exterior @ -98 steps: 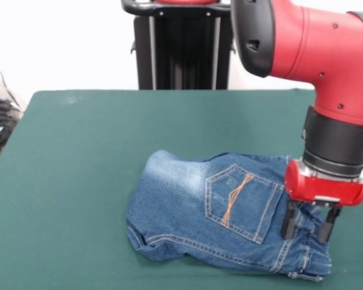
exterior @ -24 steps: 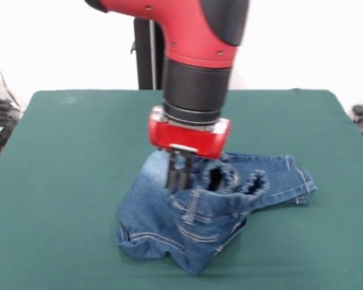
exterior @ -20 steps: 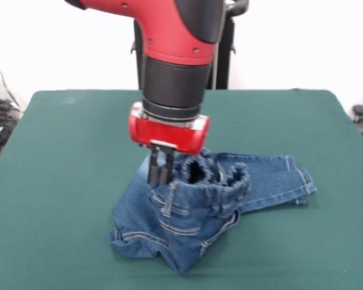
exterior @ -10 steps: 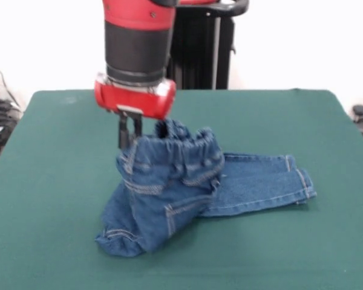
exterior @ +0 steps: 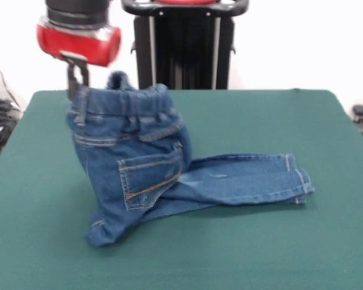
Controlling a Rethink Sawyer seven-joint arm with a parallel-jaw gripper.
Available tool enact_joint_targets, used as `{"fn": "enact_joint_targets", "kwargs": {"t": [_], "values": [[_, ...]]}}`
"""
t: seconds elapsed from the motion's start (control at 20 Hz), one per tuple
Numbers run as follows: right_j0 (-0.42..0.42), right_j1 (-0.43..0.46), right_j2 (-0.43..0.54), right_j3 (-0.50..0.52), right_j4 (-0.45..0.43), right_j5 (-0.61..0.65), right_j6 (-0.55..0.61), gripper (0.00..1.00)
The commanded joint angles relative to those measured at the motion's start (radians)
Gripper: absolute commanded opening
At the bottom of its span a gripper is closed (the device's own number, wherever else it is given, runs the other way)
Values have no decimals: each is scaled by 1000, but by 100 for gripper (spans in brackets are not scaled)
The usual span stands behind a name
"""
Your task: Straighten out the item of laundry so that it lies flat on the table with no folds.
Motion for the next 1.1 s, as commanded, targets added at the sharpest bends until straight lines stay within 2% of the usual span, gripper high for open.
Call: {"fn": "enact_joint_targets", "kwargs": {"t": [0.05, 0.6, 0.9, 1.1], "values": [[-89, -46, 164, 135, -90, 137, -389, 0], [-222, 64, 300, 139, -180, 47, -410, 0], [-243, 80, 345, 144, -208, 31, -366, 0], [-223, 82, 345, 156, -224, 4, -290, 0]]}}
